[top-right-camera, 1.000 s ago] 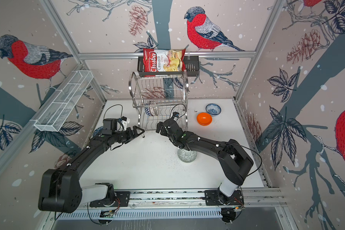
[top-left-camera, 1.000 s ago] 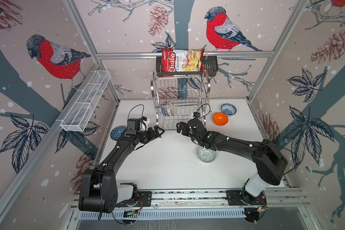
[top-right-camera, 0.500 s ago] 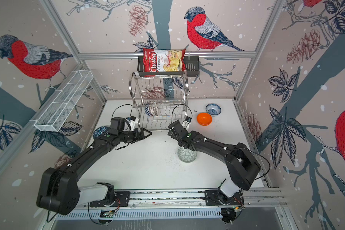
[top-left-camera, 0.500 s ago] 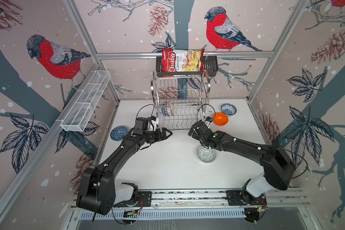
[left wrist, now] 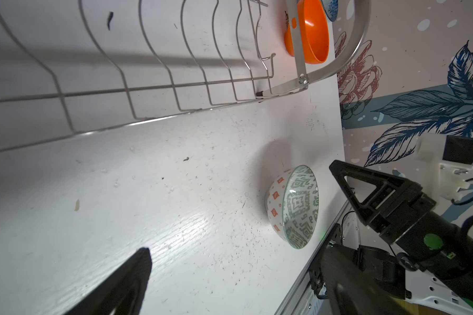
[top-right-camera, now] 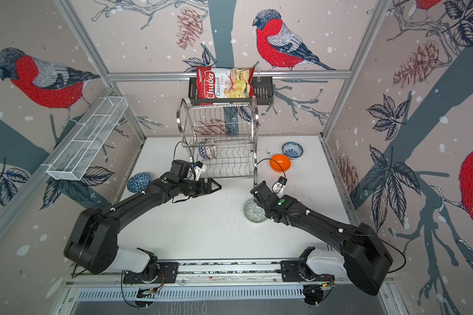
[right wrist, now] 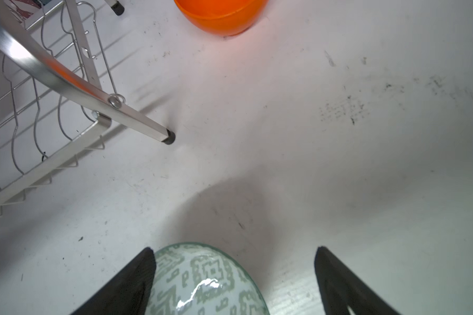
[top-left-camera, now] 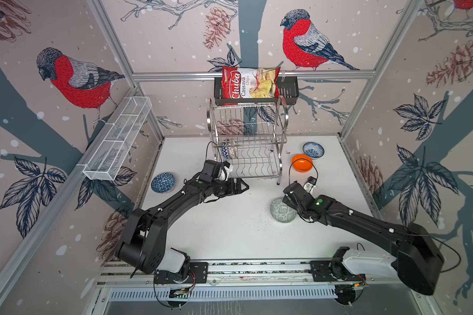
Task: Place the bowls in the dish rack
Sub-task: 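Lower the right gripper onto the green-patterned white bowl rim and grasp it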
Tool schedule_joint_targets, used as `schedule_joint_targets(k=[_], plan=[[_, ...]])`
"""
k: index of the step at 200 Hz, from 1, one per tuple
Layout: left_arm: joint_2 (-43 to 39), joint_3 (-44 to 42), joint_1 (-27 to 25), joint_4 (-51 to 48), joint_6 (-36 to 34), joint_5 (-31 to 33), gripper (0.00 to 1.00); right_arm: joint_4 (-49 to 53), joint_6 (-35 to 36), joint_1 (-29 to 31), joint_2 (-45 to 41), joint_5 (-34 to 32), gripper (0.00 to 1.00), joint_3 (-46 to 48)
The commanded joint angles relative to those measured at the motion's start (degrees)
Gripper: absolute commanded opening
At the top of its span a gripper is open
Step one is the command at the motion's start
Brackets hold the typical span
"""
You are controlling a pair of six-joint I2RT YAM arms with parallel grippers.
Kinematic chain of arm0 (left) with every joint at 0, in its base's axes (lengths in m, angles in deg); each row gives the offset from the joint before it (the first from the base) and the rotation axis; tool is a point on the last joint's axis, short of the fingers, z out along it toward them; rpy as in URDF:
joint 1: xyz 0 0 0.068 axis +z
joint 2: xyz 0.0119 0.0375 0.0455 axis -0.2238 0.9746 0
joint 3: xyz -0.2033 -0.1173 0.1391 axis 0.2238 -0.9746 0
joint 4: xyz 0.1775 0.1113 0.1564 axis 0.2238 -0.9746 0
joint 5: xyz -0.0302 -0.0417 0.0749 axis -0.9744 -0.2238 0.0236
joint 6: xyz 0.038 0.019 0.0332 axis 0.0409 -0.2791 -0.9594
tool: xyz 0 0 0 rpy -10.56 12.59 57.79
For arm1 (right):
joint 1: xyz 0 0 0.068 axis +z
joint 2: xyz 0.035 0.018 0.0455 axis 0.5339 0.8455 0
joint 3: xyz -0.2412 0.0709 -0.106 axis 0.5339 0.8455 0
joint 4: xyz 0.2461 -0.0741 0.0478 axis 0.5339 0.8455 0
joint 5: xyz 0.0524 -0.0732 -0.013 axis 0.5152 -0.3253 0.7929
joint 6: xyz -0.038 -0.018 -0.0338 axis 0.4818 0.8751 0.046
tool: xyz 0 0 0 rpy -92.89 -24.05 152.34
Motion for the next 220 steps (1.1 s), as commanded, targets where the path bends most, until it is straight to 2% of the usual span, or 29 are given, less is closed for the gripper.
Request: schedule_joint_targets(k=[1, 38, 81, 108, 146, 175, 220], plan=[[1.30, 1.86, -1.05, 1.30, -0.11, -0.17, 0.97, -2.63, -1.11, -0.22, -3.53, 3.36, 0.90, 3.79], [2.46, 1.96, -1.43, 1.34, -0.33, -0.54, 0.97, -6.79, -1.98, -0.56, -4.73, 5.90, 0.81, 8.79], [1.83, 2.54, -1.42, -0.55, -1.23, 0.52, 0.97, -10.01, -1.24, -0.68, 1.55, 9.40, 0.67, 7.99], [1.24, 2.37, -1.43, -1.77, -2.05, 0.86, 0.97, -12.40, 0.02, -0.71, 5.51, 10.97, 0.53, 6.37], [1.12, 1.64, -0.75, -2.74, -2.02, 1.63, 0.97, -12.11, 2.33, -0.54, 9.80, 11.88, 0.31, 0.74], [0.29, 0.34, 1.89, -2.97, -1.47, 1.26, 0.97, -12.43, 3.09, -0.21, 13.51, 12.77, 0.18, -4.20], [-2.69, -1.69, 6.38, -6.80, -2.70, 3.34, 0.97, -13.95, 6.74, 1.10, 25.10, 16.50, 0.13, -15.51]])
